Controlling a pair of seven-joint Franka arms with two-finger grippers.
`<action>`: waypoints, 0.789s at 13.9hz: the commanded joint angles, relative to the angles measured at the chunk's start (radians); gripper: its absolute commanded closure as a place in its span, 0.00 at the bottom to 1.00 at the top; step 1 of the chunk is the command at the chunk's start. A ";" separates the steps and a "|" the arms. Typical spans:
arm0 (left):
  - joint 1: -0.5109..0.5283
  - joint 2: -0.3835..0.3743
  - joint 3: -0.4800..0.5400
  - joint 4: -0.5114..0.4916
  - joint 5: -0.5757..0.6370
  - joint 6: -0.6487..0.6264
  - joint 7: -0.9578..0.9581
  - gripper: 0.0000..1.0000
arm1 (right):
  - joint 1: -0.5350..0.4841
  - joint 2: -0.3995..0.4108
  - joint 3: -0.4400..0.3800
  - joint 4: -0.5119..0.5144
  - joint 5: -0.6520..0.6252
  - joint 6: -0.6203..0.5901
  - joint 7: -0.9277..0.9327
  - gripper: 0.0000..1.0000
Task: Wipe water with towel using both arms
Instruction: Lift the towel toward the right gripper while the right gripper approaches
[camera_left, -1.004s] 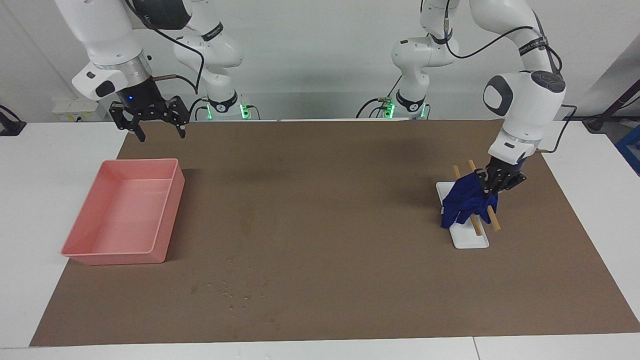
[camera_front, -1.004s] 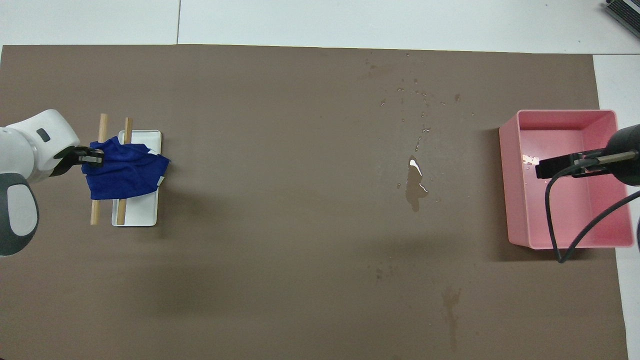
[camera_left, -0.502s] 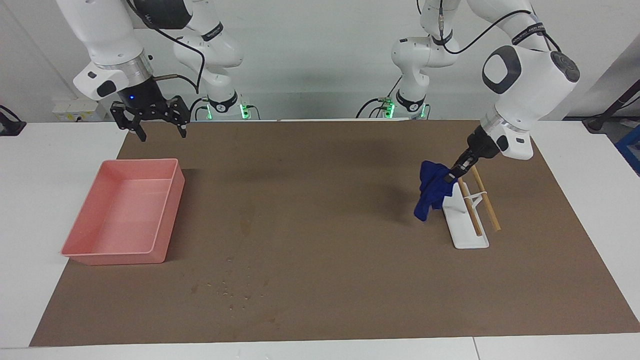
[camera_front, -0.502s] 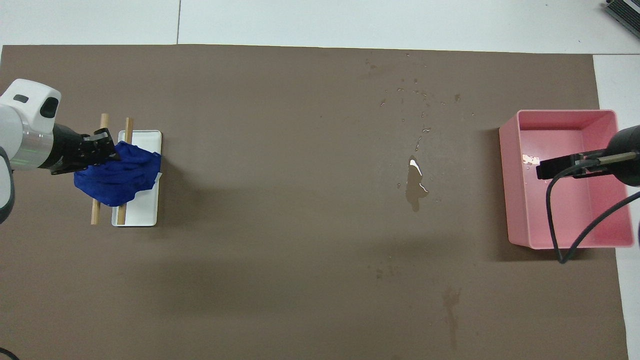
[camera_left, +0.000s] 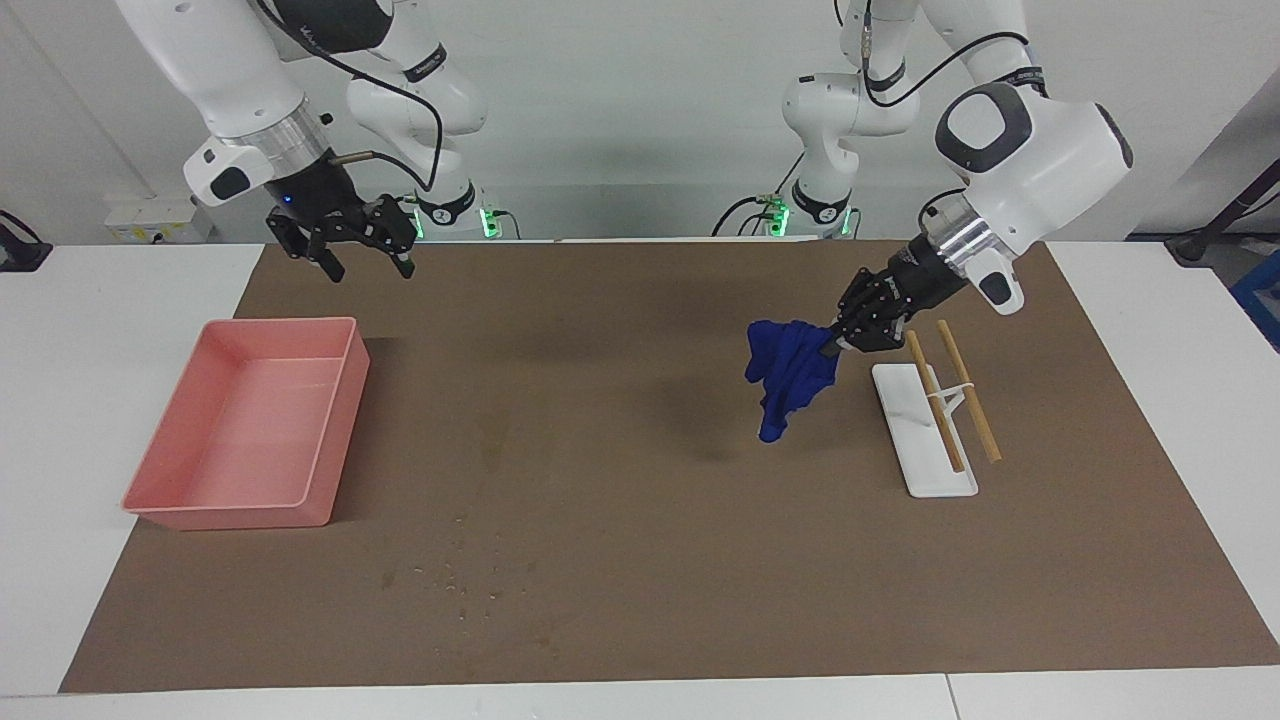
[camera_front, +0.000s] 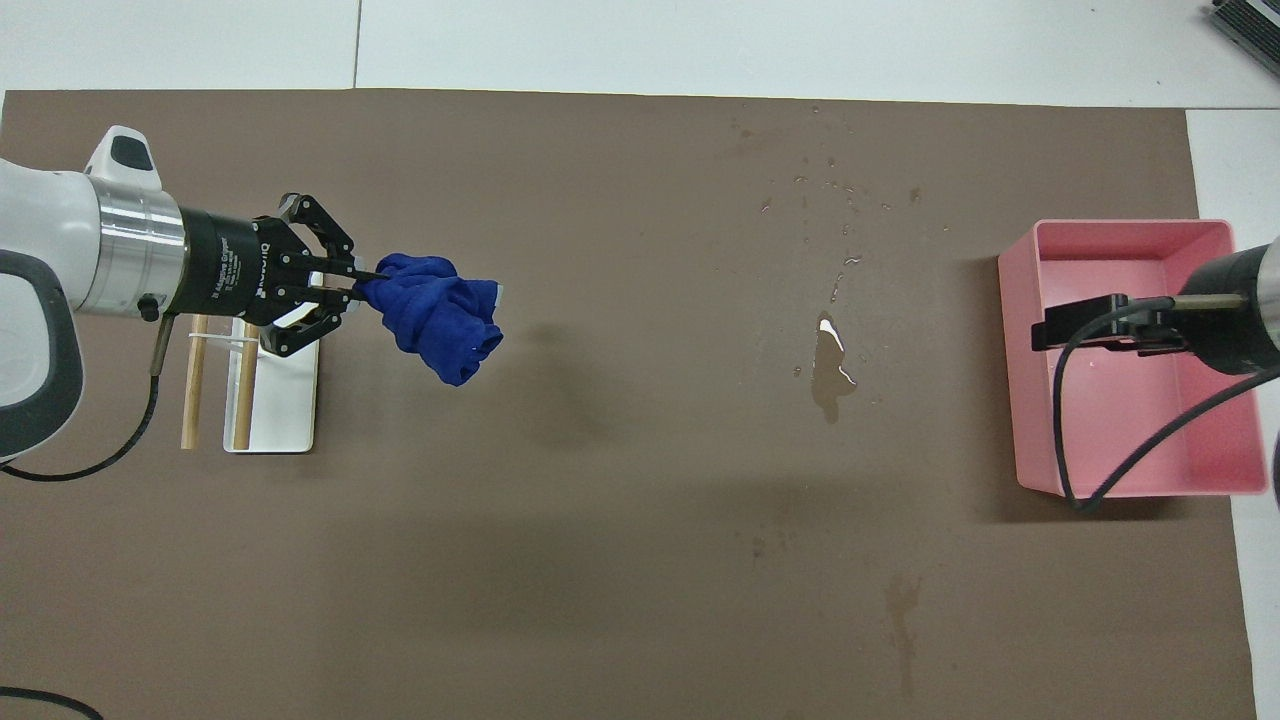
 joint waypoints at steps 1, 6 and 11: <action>-0.088 -0.005 0.013 -0.004 -0.044 0.103 -0.132 1.00 | 0.015 -0.022 0.004 -0.095 0.230 0.166 0.285 0.00; -0.226 -0.005 0.013 -0.023 -0.188 0.324 -0.228 1.00 | 0.167 0.039 0.004 -0.117 0.431 0.479 0.620 0.00; -0.317 -0.021 0.010 -0.026 -0.193 0.449 -0.290 1.00 | 0.246 0.039 0.003 -0.166 0.467 0.480 0.667 0.00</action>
